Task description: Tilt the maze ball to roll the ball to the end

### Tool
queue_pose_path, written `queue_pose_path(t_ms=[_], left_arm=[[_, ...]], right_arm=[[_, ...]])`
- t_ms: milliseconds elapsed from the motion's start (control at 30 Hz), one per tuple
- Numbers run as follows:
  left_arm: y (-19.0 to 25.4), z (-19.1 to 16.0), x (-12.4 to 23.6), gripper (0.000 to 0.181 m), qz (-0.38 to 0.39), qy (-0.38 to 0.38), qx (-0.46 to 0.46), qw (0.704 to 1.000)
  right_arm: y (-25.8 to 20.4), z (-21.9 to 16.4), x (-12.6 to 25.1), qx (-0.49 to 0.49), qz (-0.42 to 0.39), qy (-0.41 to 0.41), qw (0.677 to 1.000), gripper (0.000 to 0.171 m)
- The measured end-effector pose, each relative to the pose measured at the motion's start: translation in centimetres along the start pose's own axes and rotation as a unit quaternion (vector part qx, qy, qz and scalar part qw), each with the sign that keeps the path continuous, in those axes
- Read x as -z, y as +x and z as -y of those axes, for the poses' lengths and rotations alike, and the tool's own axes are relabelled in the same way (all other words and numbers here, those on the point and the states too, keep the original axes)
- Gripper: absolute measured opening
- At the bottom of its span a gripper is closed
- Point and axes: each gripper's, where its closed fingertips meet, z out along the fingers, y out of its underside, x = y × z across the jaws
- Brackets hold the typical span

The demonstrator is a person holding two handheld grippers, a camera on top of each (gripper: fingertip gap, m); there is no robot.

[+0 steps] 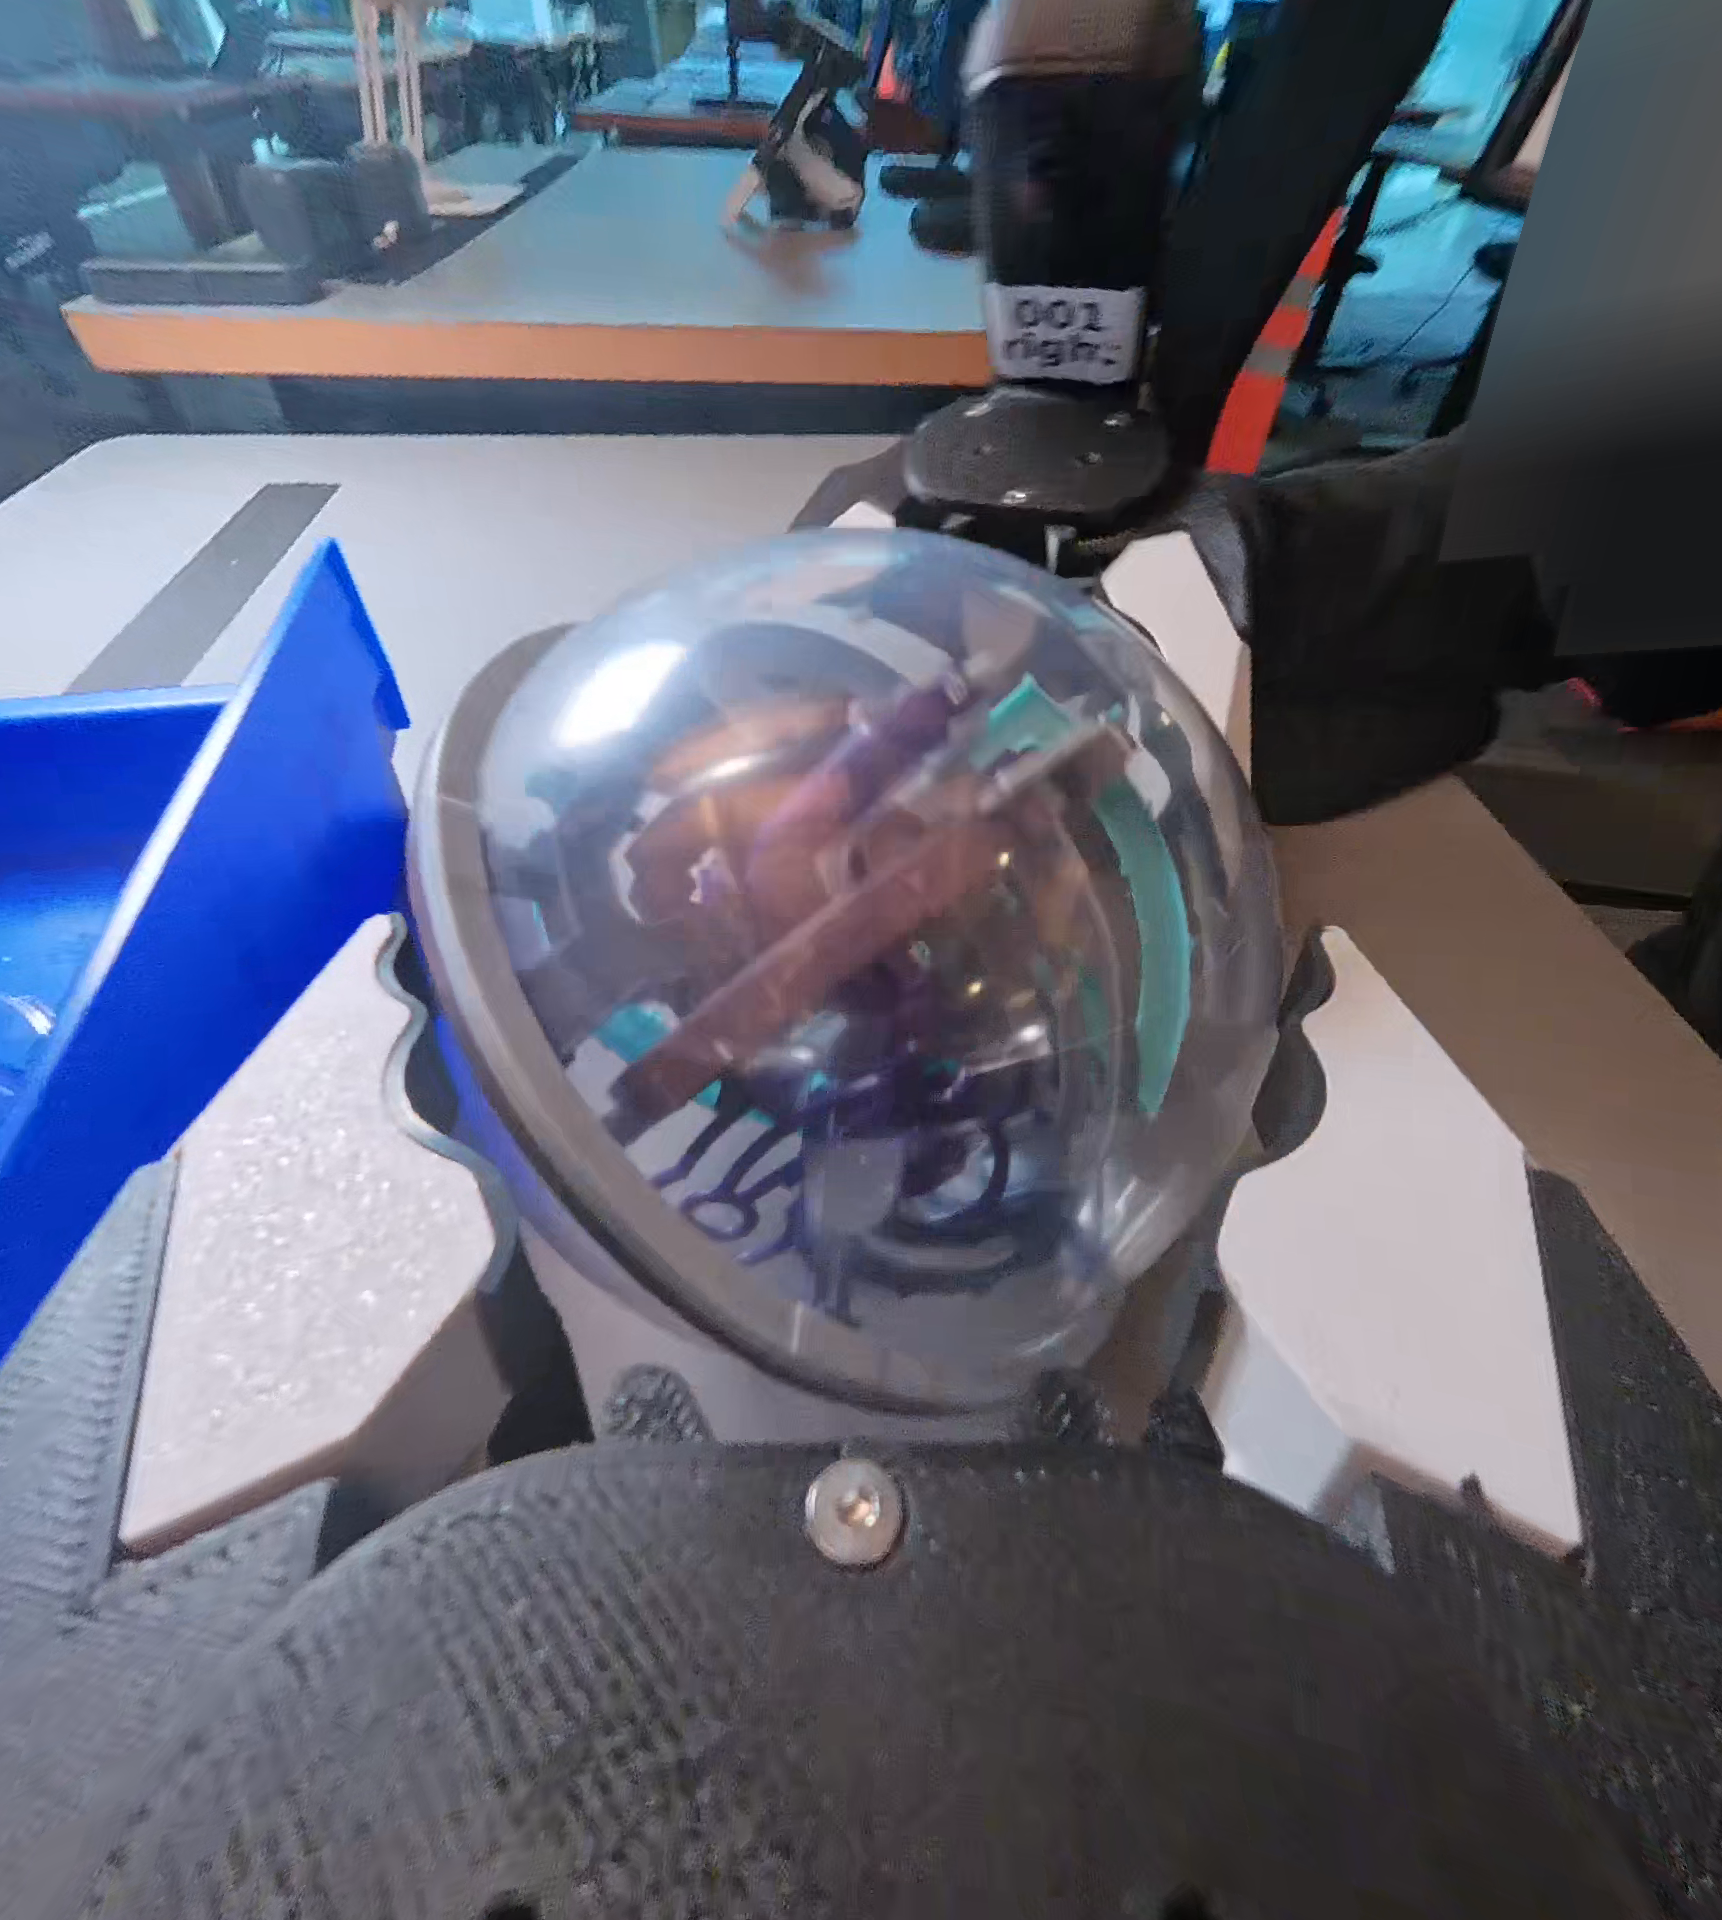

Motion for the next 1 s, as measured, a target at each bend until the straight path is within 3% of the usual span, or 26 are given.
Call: queue_pose_path(t_ms=[167, 333, 433, 533, 600, 700, 800, 900, 1000], left_arm=[[0.3, -0.9, 0.2, 0.158, -0.021, 0.069, 0.015, 0.997], [0.2, 0.0, 0.5, 0.157, -0.056, 0.05, 0.096, 0.993], [0.0, -0.4, 0.8, 0.155, -0.055, 0.018, 0.116, 0.991], [-0.3, 0.2, 0.8, 0.148, -0.067, 0.017, 0.154, 0.986], [-0.8, 0.9, 0.6, 0.143, -0.075, 0.031, 0.185, 0.979], [-2.0, 1.6, 0.2, 0.133, -0.075, 0.047, 0.238, 0.967], [-2.6, 2.0, -0.2, 0.132, -0.065, 0.049, 0.253, 0.964], [-1.3, 1.9, -0.5, 0.151, -0.062, 0.059, 0.175, 0.981], [0.2, 0.3, -0.4, 0.156, -0.058, 0.033, 0.094, 0.993]], right_arm=[[-0.5, -0.3, 0.1, -0.164, 0.077, -0.001, 0.983, 0.136], [-1.8, -1.5, -0.4, -0.281, 0.131, -0.052, 0.949, 0.136], [-1.0, -1.0, -0.3, -0.229, 0.086, -0.044, 0.969, 0.139], [0.0, 0.9, 0.9, -0.033, 0.005, -0.006, 0.999, 0.139], [-0.2, 1.5, 1.3, 0.1, -0.039, -0.004, 0.994, 0.14], [-0.6, 0.9, 0.7, 0.203, -0.076, -0.033, 0.976, 0.145], [0.1, 0.4, 0.3, 0.202, -0.093, -0.042, 0.974, 0.149], [0.6, -0.6, 0.3, 0.114, -0.059, -0.042, 0.991, 0.149], [-0.3, -1.0, 0.3, 0.007, 0.013, -0.028, 1.0, 0.15]])
